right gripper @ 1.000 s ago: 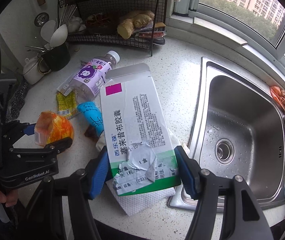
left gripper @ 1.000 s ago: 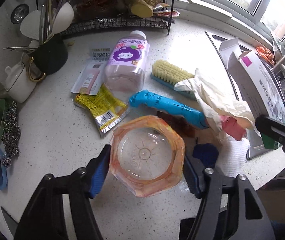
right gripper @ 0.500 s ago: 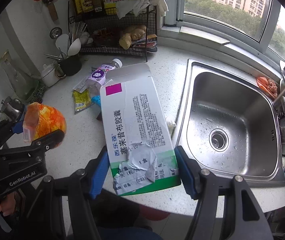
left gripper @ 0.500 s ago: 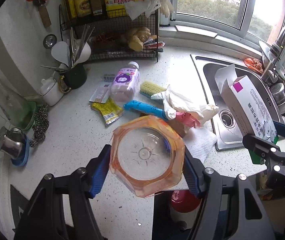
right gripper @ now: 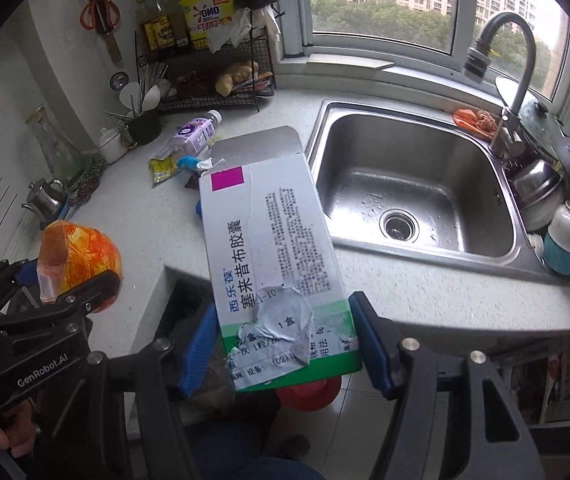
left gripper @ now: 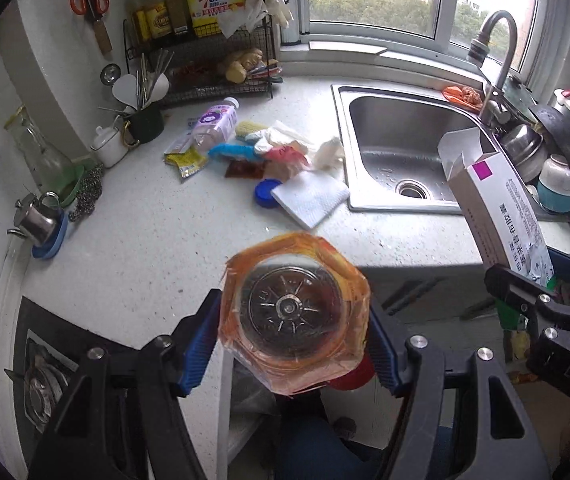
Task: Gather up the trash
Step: 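Lower the cup over the red bin and open the left tool while the right tool holds the box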
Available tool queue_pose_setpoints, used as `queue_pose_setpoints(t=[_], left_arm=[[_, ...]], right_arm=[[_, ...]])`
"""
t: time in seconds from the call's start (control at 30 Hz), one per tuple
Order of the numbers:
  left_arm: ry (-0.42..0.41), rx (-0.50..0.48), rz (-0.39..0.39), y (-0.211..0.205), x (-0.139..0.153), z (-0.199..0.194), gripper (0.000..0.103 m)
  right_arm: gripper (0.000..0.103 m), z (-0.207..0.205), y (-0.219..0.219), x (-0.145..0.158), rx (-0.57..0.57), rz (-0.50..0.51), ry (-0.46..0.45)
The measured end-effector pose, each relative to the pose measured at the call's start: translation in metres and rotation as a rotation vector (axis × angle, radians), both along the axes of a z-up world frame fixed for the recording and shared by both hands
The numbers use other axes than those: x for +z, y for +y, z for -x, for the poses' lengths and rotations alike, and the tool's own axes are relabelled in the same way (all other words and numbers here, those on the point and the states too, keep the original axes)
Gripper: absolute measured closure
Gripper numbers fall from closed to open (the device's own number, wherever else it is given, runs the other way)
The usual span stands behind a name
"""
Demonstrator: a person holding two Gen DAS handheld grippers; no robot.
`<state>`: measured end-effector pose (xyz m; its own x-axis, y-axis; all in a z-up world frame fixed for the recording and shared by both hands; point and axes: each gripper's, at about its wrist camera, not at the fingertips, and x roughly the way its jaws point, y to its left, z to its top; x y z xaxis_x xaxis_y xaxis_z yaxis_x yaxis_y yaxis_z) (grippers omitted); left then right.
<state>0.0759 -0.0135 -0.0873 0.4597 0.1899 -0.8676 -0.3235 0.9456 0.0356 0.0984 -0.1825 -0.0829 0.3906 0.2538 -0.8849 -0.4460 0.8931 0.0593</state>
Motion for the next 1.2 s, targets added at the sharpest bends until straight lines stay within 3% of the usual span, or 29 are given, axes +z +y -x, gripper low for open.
queue_pose_setpoints(t=[0.37,0.63,0.8,1.03,1.2], left_arm=[[0.079,-0.105,0.110,-0.064,-0.035,0.035,0.038],[0.191,-0.166,0.138,-0.081,-0.092,0.036,0.038],[0.252,-0.196,0.168,-0.085,-0.150,0.026,0.038],[0.300,-0.203,0.229,-0.085,-0.248,0.000,0.038],[0.335,-0.203,0.209,-0.089,-0.316,-0.021,0.038]], right_arm=[[0.041,0.047,-0.053,-0.018,-0.081,0.008,0.067],[0.041,0.059,-0.067,-0.066,-0.135,0.056,0.155],[0.041,0.052,-0.068,-0.111,-0.156,0.086,0.205],[0.042,0.043,-0.061,-0.199,-0.136,0.114,0.230],[0.041,0.031,-0.065,-0.260,-0.130,0.123,0.261]])
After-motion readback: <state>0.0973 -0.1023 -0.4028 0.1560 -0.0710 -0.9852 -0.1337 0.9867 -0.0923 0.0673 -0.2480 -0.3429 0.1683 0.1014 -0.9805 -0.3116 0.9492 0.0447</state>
